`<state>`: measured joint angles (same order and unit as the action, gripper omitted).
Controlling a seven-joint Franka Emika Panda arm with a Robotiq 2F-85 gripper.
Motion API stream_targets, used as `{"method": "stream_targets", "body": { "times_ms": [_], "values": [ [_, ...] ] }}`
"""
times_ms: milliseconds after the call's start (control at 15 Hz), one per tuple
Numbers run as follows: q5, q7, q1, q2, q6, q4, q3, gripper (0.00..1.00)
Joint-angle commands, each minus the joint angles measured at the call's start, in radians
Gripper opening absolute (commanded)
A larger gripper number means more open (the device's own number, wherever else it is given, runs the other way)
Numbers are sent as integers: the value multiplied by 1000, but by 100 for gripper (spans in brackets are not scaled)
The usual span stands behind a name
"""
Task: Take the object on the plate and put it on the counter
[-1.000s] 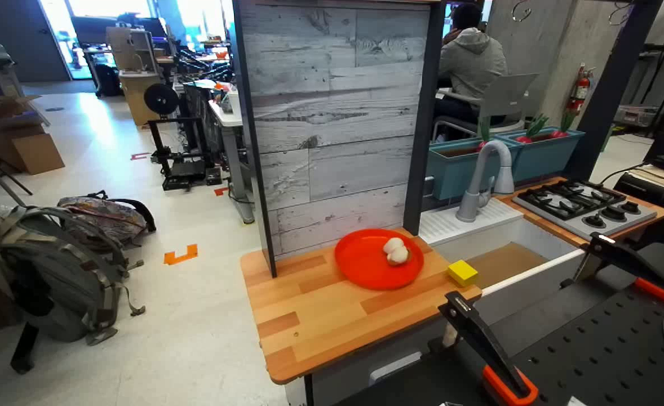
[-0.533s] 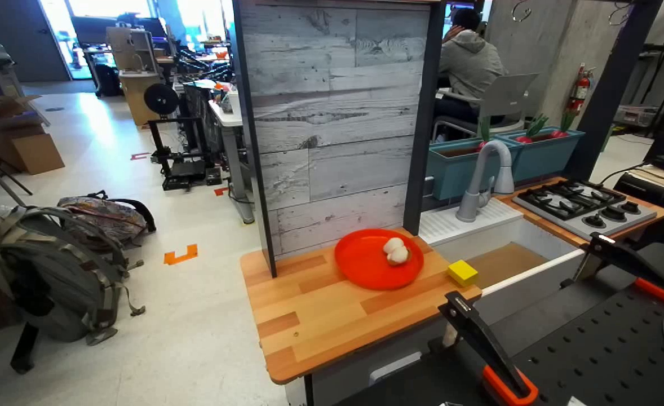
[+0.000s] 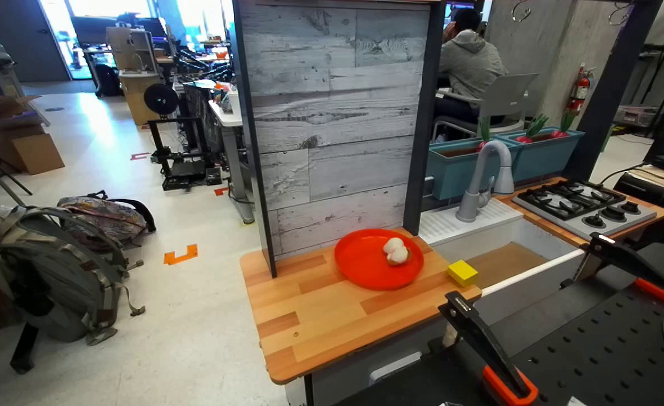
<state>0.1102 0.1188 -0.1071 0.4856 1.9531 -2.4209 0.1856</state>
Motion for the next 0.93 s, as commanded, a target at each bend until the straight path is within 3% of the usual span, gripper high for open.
{"method": "stream_targets", "body": {
  "times_ms": [0, 467, 600, 667, 867],
  "values": [
    [-32, -17, 26, -141, 205, -11, -69, 100],
    [-134, -66, 51, -493, 582, -11, -142, 100],
    [-133, -67, 61, -584, 582, 18, -147, 100],
    [-105, -38, 54, -504, 572, -28, -139, 100],
    [-104, -38, 54, -544, 577, -19, -140, 100]
  ]
}}
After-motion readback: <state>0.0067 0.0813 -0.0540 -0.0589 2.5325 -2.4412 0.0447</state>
